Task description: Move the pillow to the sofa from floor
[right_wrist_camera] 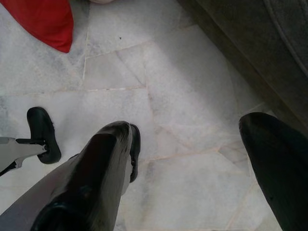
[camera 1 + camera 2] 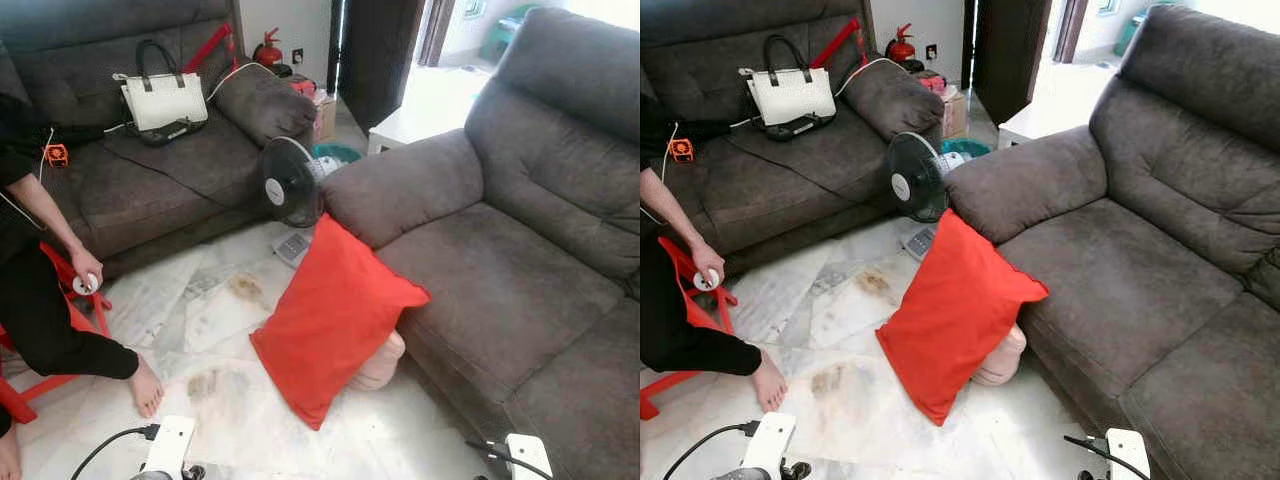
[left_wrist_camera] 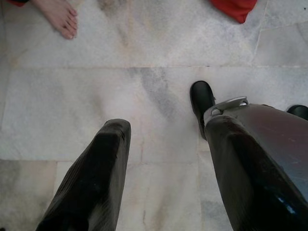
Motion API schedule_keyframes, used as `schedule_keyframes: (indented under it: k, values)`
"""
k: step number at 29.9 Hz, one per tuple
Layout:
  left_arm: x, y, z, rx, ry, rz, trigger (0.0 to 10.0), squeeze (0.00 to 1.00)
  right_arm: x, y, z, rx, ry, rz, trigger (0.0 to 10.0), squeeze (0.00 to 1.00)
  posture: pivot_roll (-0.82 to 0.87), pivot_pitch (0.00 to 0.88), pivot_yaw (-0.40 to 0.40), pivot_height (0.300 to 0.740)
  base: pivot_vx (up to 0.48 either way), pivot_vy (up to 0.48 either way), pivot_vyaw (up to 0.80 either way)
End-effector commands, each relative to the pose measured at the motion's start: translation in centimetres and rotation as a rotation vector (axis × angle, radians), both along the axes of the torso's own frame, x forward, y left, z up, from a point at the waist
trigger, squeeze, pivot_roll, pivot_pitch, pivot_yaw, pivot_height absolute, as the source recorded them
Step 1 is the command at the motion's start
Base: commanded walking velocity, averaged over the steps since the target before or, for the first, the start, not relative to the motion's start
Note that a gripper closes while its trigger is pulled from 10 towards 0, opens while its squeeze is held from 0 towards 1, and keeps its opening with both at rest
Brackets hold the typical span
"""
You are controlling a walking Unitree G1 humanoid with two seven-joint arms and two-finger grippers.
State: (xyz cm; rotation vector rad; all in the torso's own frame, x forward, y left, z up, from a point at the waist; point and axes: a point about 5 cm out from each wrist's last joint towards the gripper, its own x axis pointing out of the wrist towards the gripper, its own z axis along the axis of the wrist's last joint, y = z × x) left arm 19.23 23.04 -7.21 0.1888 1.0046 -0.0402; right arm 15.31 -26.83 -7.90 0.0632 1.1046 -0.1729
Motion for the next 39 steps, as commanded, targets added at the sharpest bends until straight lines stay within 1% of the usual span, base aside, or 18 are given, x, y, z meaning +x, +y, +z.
schedule_keyframes:
  k: [1,3,12,39]
  values:
    - [-0.42,0.28,-0.16,-0.001,0.018,0.014,10.0,0.00,0.13,-0.12,0.09,-0.002,-0.006,-0.004,10.0,0.00,0.07,0.040,-0.034,0.740,0.000,0.000,0.00]
    - [-0.43,0.29,-0.16,-0.002,0.018,0.015,10.0,0.00,0.12,-0.11,0.09,-0.001,-0.007,-0.005,10.0,0.00,0.07,0.041,-0.034,0.740,0.000,0.000,0.00]
    - [-0.46,0.29,-0.17,-0.006,0.019,0.017,10.0,0.00,0.11,-0.11,0.08,0.001,-0.008,-0.009,10.0,0.00,0.07,0.044,-0.035,0.740,0.247,0.000,0.00]
    - [-0.40,0.23,-0.16,-0.007,0.022,0.011,10.0,0.00,0.19,-0.19,0.14,-0.012,-0.006,0.005,10.0,0.00,0.07,0.044,-0.035,0.740,0.274,0.000,0.00]
